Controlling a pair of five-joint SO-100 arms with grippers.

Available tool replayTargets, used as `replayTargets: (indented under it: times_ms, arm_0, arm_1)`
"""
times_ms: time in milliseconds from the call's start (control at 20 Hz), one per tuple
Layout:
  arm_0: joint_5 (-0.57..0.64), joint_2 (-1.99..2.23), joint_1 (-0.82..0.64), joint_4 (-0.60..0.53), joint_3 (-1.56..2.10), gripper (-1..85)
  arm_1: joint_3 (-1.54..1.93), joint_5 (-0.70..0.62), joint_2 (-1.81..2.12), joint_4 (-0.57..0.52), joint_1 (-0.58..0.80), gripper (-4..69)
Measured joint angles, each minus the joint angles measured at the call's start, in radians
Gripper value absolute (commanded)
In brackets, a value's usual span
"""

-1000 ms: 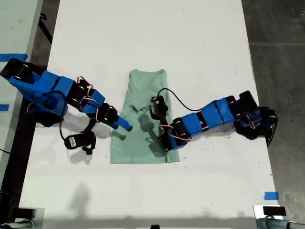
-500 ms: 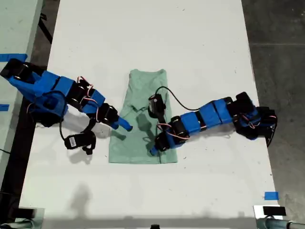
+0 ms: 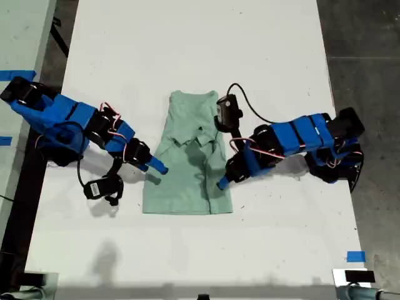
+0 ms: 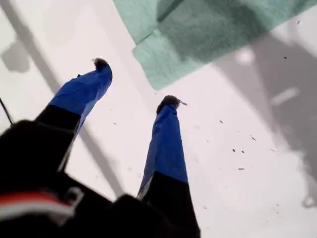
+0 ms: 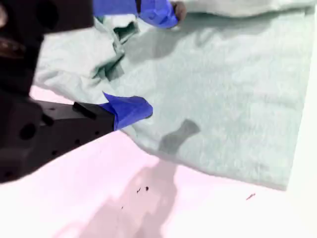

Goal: Fold tshirt

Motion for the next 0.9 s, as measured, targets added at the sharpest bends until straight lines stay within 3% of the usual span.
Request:
replayTargets:
  times_ms: [500,900]
  arm_0:
    - [-0.041,-0.121,0.106,0.288,-0.12,25.0]
    - [-0.044,-0.345,0.12,0.249,-0.213,25.7]
  arm_1:
    - [0.026,-0.02,0.0,0.005,0.023,22.1]
    - [0.032,-0.02,0.0,0.005,0.026,22.1]
